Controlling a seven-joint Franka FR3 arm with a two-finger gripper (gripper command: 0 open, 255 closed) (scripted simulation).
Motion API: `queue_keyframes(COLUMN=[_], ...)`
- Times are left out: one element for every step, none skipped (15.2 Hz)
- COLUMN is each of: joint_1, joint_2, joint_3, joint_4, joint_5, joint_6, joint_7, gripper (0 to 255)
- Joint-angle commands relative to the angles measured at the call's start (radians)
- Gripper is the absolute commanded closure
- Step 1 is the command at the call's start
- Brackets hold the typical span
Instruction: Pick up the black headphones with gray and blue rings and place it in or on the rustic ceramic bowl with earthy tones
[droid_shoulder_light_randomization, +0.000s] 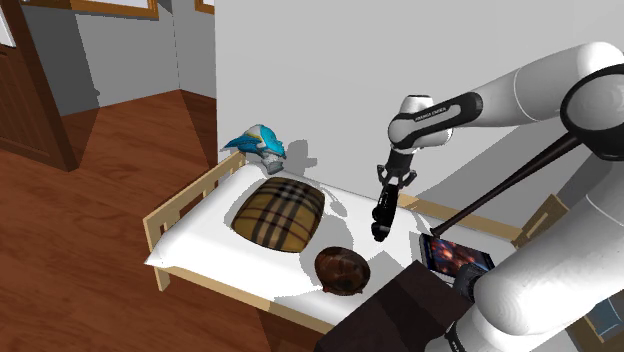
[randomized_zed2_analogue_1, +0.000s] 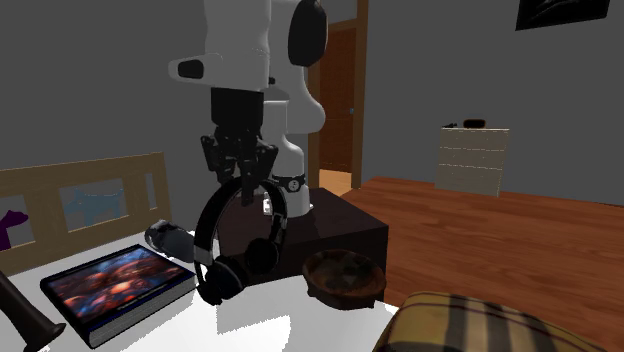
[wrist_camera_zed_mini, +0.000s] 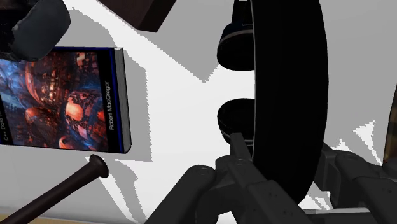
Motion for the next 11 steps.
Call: queue_keyframes(joint_1=[0.0,0.001,0.001,0.001,0.001,0.001,0.002,0.002,0.01,0.019,0.028], joint_2=[-0.016,-0.023,-0.03,-0.036,-0.042,-0.048,-0.054,-0.056,-0.083,-0.11,-0.137], joint_3=[0.001,0.001,0.001,0.001,0.002,0.002,0.002,0.002,0.014,0.025,0.037], joint_4=[0.014,0.02,0.027,0.035,0.042,0.05,0.057,0.06,0.042,0.025,0.009], joint_5=[0.001,0.001,0.001,0.001,0.002,0.002,0.002,0.003,0.003,0.005,0.008], joint_6=[-0.029,-0.043,-0.057,-0.07,-0.084,-0.098,-0.111,-0.115,-0.126,-0.138,-0.151], joint_7=[-0.002,-0.003,-0.004,-0.005,-0.006,-0.006,-0.007,-0.008,0.011,0.03,0.049], gripper=[255,255,255,255,255,255,255,255,255,255,255])
